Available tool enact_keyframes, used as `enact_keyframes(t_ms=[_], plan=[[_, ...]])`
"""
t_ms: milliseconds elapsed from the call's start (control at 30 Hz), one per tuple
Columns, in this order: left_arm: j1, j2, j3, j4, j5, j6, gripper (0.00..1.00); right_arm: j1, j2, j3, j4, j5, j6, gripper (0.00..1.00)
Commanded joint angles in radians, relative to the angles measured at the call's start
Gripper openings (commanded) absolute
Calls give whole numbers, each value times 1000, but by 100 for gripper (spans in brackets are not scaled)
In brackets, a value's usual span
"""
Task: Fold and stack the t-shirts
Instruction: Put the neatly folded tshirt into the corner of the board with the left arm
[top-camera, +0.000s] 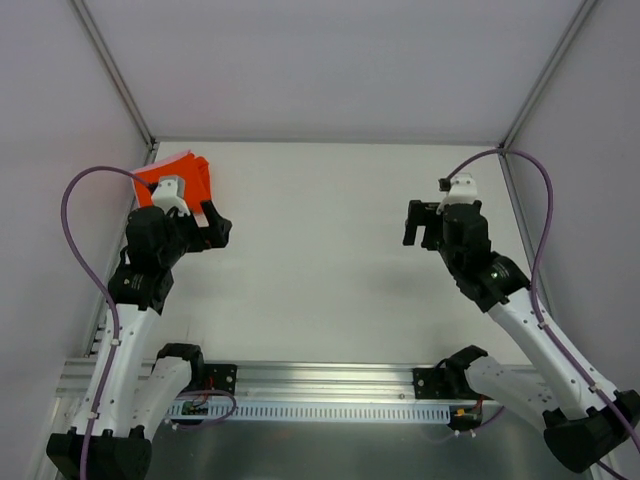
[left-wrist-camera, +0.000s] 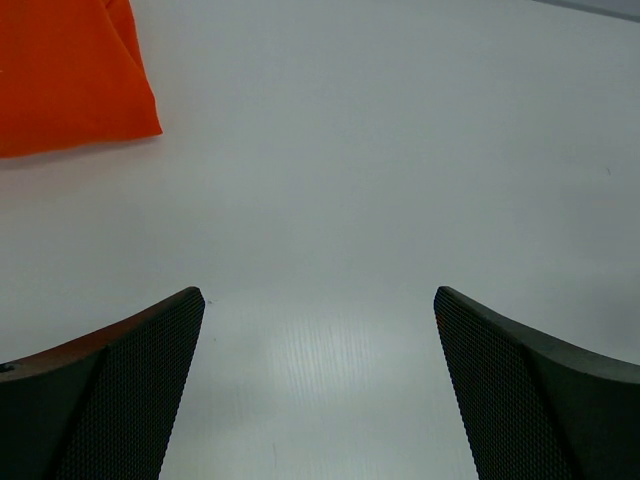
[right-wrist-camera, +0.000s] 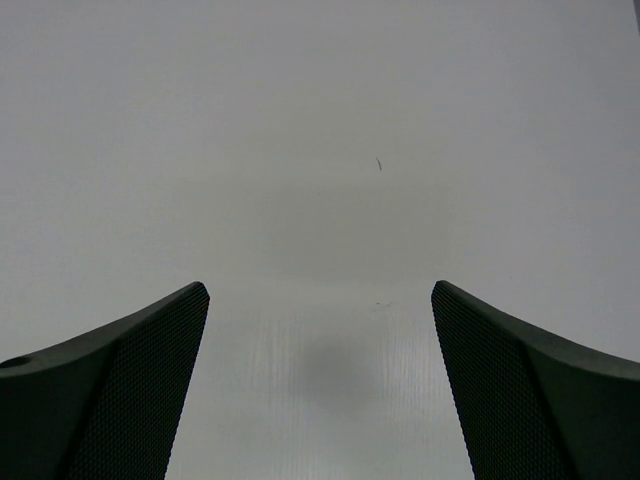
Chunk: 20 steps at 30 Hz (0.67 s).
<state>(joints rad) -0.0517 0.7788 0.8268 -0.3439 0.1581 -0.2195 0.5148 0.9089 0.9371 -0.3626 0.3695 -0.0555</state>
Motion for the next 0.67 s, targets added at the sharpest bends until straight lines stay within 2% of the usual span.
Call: enact_keyframes(t_ms=[0, 267, 633], plan=[[1, -30, -58, 17, 11, 34, 99, -2, -51, -105, 74, 166, 28, 96], [1, -13, -98, 22, 3, 32, 99, -2, -33, -139, 36, 131, 190, 97], [3, -30, -106, 17, -38, 29, 99, -2, -39, -132, 47, 125, 178, 96]])
